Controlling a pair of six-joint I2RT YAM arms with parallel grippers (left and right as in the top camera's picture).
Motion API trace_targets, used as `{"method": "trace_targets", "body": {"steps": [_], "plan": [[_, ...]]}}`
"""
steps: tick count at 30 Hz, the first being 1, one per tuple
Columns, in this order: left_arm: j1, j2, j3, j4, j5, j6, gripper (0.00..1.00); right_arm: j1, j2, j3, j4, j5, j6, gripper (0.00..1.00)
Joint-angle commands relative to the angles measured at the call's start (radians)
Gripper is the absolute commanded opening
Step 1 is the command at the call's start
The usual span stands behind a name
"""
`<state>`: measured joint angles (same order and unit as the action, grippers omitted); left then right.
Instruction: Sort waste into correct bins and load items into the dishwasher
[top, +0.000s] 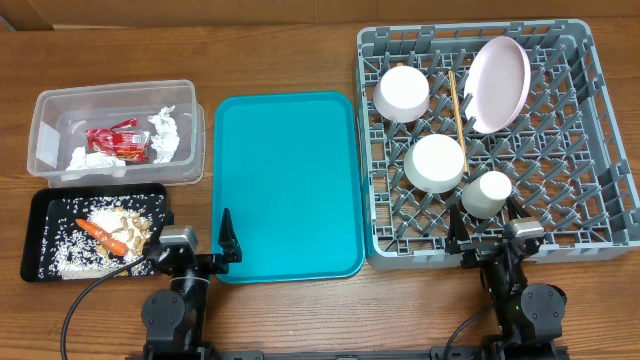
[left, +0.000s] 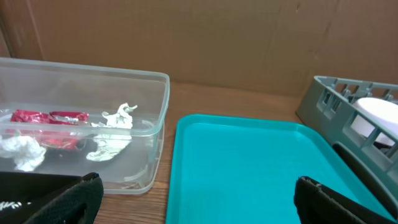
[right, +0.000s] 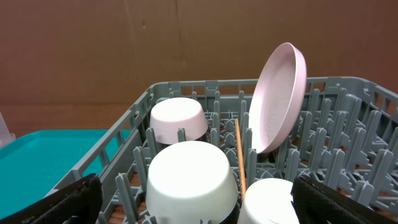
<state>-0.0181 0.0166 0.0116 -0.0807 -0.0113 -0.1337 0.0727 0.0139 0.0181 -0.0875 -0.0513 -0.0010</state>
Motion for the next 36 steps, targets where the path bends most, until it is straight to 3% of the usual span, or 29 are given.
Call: {"method": "trace_targets", "body": {"steps": [1, 36], "plan": [[-0.011, -0.014, -0.007, 0.003, 0.011, 0.085, 1.00, 0.006, -0.011, -0.010, 0.006, 0.006, -0.007, 1.00], [-0.022, -0.013, -0.007, 0.004, 0.004, 0.112, 1.00, 0.006, -0.011, -0.010, 0.007, 0.006, -0.007, 1.00]]}}
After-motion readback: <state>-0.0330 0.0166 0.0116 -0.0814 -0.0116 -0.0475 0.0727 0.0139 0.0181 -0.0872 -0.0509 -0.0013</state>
